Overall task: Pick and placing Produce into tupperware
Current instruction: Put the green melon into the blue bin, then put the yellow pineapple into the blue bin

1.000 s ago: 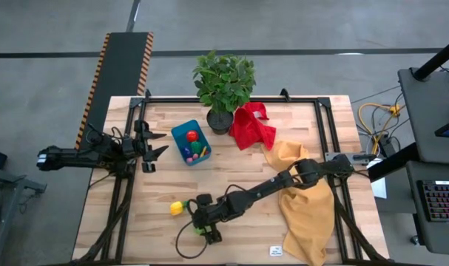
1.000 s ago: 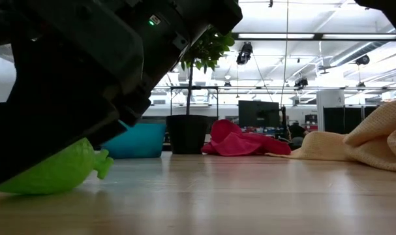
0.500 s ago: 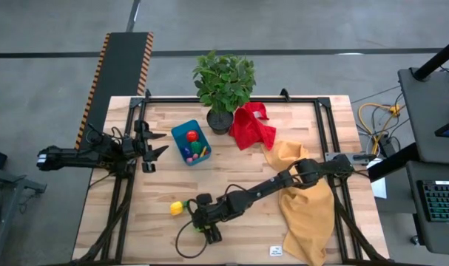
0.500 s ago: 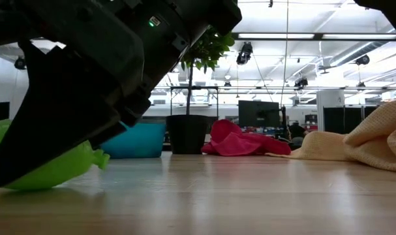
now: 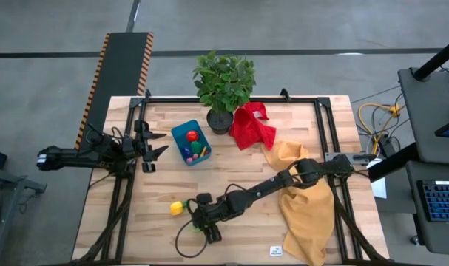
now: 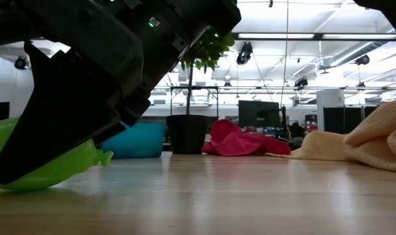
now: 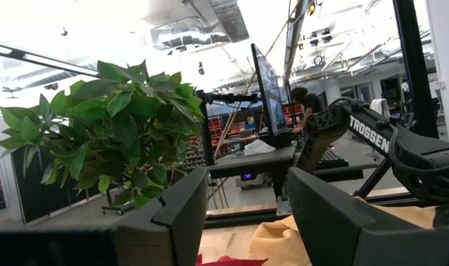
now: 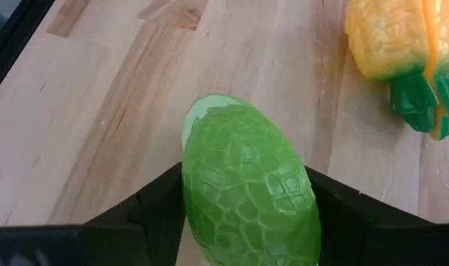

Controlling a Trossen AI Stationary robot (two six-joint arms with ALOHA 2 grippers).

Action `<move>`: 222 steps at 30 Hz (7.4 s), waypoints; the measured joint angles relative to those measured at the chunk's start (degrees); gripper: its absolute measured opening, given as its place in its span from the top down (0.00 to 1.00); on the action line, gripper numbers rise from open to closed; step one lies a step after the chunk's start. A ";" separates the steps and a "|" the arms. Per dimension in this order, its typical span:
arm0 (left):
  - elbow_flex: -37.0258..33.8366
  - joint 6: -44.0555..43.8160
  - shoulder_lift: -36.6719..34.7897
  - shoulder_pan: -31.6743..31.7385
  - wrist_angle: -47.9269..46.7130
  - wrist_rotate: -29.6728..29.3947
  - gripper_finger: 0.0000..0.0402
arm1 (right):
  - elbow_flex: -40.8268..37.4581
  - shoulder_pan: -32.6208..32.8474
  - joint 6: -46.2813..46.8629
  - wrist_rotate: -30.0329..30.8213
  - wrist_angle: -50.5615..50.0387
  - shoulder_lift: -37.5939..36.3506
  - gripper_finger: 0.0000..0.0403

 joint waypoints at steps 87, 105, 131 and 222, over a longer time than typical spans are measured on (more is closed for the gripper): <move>-0.04 -2.78 -1.29 -0.02 0.10 1.94 0.57 | 19.82 -21.52 -6.52 -10.87 -23.96 -4.50 0.27; 0.02 -2.99 -1.55 0.00 0.04 3.91 0.57 | 12.30 -6.89 -8.37 4.14 -27.05 -22.43 0.39; 0.02 -2.90 -0.42 -0.02 -1.06 4.90 0.57 | -77.53 -6.10 -11.07 16.12 53.66 -70.84 0.39; 22.09 -4.01 20.47 -0.09 12.57 13.59 0.18 | -106.68 -18.12 -3.02 3.43 16.96 -138.42 0.98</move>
